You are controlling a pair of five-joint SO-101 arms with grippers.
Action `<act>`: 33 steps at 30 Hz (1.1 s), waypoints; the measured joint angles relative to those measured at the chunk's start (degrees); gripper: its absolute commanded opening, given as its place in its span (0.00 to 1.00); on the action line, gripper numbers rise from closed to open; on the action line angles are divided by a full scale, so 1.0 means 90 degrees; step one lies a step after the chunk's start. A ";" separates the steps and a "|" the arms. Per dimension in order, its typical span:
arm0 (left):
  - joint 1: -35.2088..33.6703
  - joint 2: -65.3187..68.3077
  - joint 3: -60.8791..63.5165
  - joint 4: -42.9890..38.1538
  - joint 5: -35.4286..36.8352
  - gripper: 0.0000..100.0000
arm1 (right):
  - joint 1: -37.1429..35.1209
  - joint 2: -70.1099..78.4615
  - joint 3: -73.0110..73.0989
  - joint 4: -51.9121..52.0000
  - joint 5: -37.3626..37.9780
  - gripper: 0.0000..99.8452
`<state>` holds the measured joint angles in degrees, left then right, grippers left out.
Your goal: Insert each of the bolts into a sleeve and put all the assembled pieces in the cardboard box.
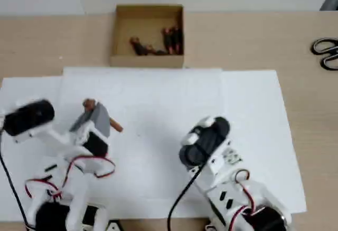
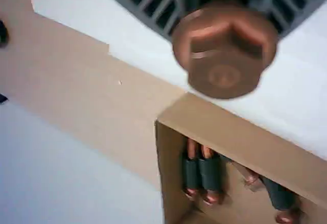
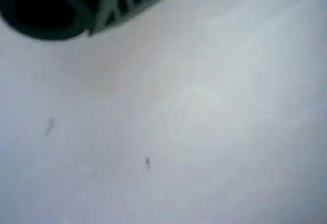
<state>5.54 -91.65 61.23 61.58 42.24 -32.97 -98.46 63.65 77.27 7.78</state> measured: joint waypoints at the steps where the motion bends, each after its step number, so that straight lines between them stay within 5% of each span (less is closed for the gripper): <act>1: 0.0147 -0.0234 0.0176 -0.0020 0.0000 0.01 | -0.0117 -0.0117 0.0098 0.0000 0.0029 0.00; 13: 0.2032 -0.1299 0.0811 -0.0068 -0.0488 0.01 | -0.1074 -0.0547 0.0947 -0.0508 0.0078 0.00; 33: 0.2530 -0.1299 0.0811 -0.0762 -0.0488 0.01 | -0.1104 -0.0547 0.1241 -0.0928 0.0078 0.00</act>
<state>28.31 -103.34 68.53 54.73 37.85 -42.90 -103.38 74.81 68.92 8.48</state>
